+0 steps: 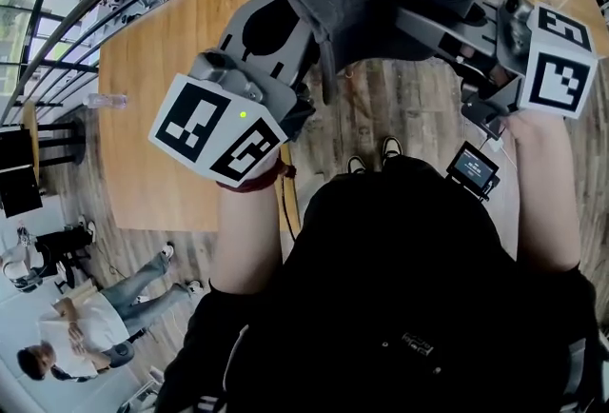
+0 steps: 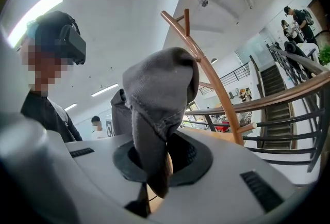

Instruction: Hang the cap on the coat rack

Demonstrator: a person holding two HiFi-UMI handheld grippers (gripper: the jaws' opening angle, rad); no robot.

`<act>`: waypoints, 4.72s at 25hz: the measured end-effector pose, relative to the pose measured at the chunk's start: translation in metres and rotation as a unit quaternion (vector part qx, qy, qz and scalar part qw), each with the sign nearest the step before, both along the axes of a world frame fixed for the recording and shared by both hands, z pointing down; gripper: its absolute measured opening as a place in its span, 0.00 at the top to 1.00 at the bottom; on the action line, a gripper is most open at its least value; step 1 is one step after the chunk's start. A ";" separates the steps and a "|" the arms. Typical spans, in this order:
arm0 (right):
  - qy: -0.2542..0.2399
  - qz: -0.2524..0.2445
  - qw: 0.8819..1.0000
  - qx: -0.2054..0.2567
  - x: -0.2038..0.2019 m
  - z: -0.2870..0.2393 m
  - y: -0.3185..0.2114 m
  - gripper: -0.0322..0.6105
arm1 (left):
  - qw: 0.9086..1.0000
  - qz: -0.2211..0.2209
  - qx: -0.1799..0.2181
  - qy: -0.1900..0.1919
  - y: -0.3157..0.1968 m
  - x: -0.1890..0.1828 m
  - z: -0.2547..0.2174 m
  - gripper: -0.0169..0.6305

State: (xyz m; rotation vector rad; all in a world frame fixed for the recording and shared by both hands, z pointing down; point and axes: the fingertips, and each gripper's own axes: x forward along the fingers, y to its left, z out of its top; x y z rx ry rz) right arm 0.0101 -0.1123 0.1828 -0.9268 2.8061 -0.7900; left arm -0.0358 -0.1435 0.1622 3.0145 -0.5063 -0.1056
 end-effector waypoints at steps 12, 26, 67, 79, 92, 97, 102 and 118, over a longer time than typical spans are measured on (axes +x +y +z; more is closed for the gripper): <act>-0.001 -0.010 1.000 0.019 -0.003 -0.008 0.002 0.88 | 1.000 -0.011 0.010 0.008 0.004 -0.002 -0.007 0.96; -0.009 -0.020 0.999 0.034 -0.009 -0.016 0.003 0.88 | 0.999 -0.022 0.022 0.018 0.007 -0.008 -0.016 0.96; -0.053 -0.004 0.998 0.024 0.025 -0.058 -0.088 0.88 | 0.998 -0.026 0.052 0.023 -0.084 0.027 -0.061 0.96; -0.066 0.016 0.998 -0.005 0.036 -0.037 -0.110 0.88 | 0.999 -0.023 0.035 0.013 -0.108 0.038 -0.039 0.96; -0.019 -0.001 1.000 0.012 0.039 -0.017 -0.121 0.88 | 0.999 -0.039 0.001 -0.005 -0.119 0.037 -0.009 0.96; 0.006 0.007 1.000 0.002 0.050 0.014 -0.125 0.88 | 0.998 -0.037 -0.046 -0.020 -0.120 0.044 0.036 0.96; 0.002 0.009 1.000 -0.007 0.052 0.033 -0.131 0.83 | 0.996 -0.040 -0.068 -0.028 -0.123 0.045 0.062 0.96; 0.005 0.072 0.997 -0.039 0.068 0.060 -0.124 0.56 | 0.989 -0.057 -0.132 -0.030 -0.114 0.024 0.116 0.96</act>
